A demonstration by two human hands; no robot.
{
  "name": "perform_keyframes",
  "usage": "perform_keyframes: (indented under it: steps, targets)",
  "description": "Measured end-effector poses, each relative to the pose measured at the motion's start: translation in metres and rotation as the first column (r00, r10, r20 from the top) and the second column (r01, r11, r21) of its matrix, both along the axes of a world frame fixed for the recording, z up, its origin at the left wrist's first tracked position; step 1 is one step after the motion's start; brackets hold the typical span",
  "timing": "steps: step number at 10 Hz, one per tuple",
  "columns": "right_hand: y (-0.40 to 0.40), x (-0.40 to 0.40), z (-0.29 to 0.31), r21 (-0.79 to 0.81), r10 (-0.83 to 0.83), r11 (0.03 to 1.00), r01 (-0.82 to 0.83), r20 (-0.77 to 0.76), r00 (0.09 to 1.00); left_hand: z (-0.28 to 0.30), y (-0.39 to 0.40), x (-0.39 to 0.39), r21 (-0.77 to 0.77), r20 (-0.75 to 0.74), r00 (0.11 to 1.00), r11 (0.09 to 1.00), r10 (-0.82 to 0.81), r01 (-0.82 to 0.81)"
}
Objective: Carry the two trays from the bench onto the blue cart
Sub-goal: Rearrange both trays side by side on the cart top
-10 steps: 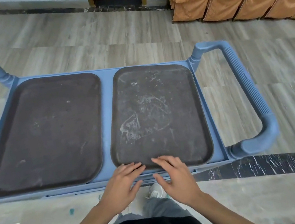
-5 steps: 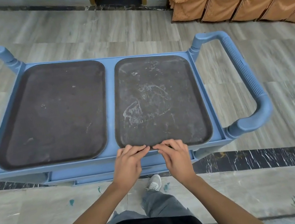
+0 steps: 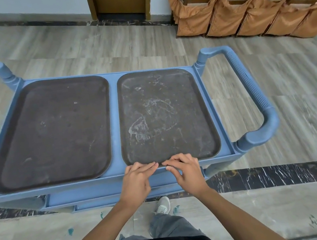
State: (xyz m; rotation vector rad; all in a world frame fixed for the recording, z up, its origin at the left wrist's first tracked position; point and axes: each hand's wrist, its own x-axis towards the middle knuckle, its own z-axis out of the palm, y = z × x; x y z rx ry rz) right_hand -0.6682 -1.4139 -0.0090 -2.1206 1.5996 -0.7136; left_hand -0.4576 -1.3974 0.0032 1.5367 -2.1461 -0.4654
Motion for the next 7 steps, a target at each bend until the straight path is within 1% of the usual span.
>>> perform_keyframes:
  steps: [1, 4, 5, 6, 7]
  targets:
    - [0.002, 0.001, -0.001, -0.011, -0.014, 1.000, 0.015, 0.023, 1.000, 0.001, 0.001, 0.000, 0.003, 0.001, 1.000, 1.000, 0.005, -0.005]
    - [0.002, 0.001, -0.003, -0.040, -0.008, 0.999, 0.009, 0.012, 1.000, 0.001, 0.002, -0.003, -0.078, -0.002, 1.000, 0.997, -0.011, 0.011]
    - [0.000, 0.000, 0.004, -0.010, -0.007, 1.000, 0.006, -0.033, 0.999, 0.006, 0.000, 0.001, 0.022, 0.022, 0.999, 0.999, -0.034, 0.034]
    - [-0.002, 0.000, 0.018, 0.115, 0.057, 0.992, -0.043, -0.127, 0.990, 0.012, -0.006, 0.010, 0.192, 0.080, 0.984, 0.971, -0.161, 0.143]
    - [-0.019, -0.001, 0.051, 0.313, 0.177, 0.944, -0.109, -0.196, 0.965, 0.037, -0.013, 0.027, 0.229, 0.142, 0.968, 0.958, -0.206, 0.170]
